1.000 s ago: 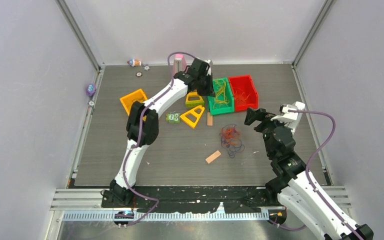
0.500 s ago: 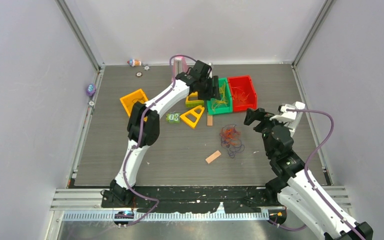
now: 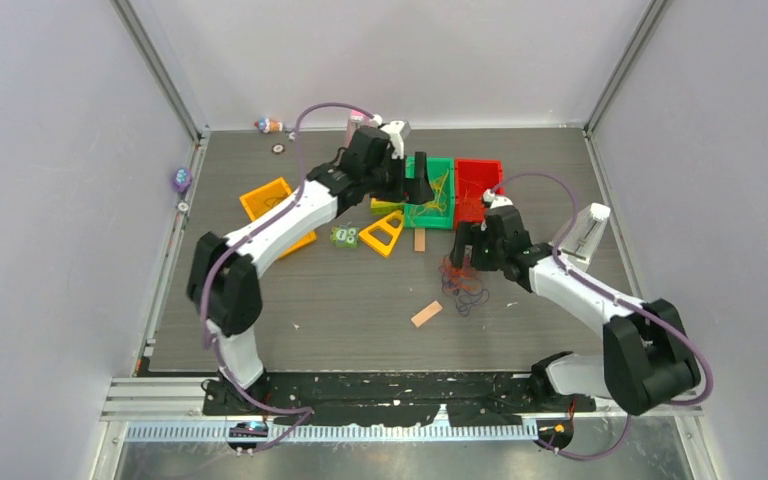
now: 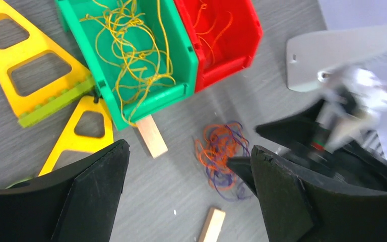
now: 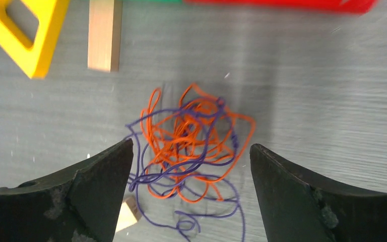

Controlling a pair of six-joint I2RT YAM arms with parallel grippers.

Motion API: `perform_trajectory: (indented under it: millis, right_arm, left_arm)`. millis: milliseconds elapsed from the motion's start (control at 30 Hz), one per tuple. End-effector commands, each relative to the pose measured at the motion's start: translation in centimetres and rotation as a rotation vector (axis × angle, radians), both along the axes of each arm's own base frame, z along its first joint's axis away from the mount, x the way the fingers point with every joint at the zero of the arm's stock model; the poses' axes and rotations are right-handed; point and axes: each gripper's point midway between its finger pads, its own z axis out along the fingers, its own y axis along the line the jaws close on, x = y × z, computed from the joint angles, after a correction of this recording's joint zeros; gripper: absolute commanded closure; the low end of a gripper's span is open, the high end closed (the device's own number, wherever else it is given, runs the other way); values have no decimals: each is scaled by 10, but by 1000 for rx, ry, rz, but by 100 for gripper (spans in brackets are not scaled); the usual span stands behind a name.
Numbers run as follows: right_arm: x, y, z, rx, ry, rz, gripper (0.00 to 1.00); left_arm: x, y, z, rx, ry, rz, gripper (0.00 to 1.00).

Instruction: Untangle the cables

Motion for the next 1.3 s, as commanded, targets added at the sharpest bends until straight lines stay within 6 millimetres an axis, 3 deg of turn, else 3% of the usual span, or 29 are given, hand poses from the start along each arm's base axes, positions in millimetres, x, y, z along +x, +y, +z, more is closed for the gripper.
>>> perform_trajectory:
  millis: [0, 33, 67, 133, 200, 300, 400, 433, 467, 500, 567, 667, 733, 800, 867, 933, 1133, 1267]
  right_arm:
    - [-15, 37, -20, 145, 108, 131, 12]
    - [-15, 43, -24, 161, 118, 148, 15]
    - [-19, 50, -36, 162, 161, 164, 24]
    - [-25, 70, -44, 192, 198, 218, 39]
    - [-32, 94, -39, 239, 196, 276, 54]
    - [-40, 130, -13, 273, 124, 391, 61]
    - [-54, 166, 18, 273, 42, 515, 58]
    - [-56, 169, 25, 273, 25, 530, 41]
    - [-56, 172, 31, 274, 11, 537, 34]
    - [-57, 172, 39, 281, -6, 537, 23]
    - [-56, 165, 50, 270, -41, 517, 15]
    - [-57, 151, 60, 234, -74, 483, 13]
    - [-58, 140, 63, 203, -94, 463, 16]
    - [-59, 129, 62, 169, -105, 436, 27]
    - [-58, 121, 57, 140, -109, 414, 45]
    - [-58, 119, 49, 117, -87, 415, 51]
    - [-59, 117, 19, 62, 25, 391, 51]
    - [-56, 102, 5, -11, 58, 331, 46]
  left_arm:
    - [-18, 13, 59, -126, -213, -29, 8]
    - [-25, 20, 58, -142, -227, -13, 9]
    - [-34, 27, 66, -183, -264, 0, 9]
    - [-49, 38, 58, -239, -300, 21, 9]
    - [-64, 47, 40, -254, -310, 18, 11]
    - [-86, 59, 8, -214, -288, -15, 13]
    - [-107, 68, -27, -167, -258, -58, 13]
    - [-112, 72, -35, -155, -260, -67, 13]
    - [-116, 74, -40, -147, -263, -76, 13]
    - [-118, 77, -45, -135, -269, -81, 14]
    - [-121, 83, -55, -93, -259, -87, 16]
    - [-133, 89, -73, -33, -210, -128, 17]
    - [-140, 91, -81, -34, -197, -145, 17]
    - [-146, 89, -83, -60, -195, -163, 19]
    - [-152, 84, -83, -88, -191, -200, 20]
    - [-154, 79, -85, -100, -179, -231, 22]
    - [-160, 65, -104, -88, -67, -299, 37]
    - [-160, 63, -109, -69, -41, -307, 40]
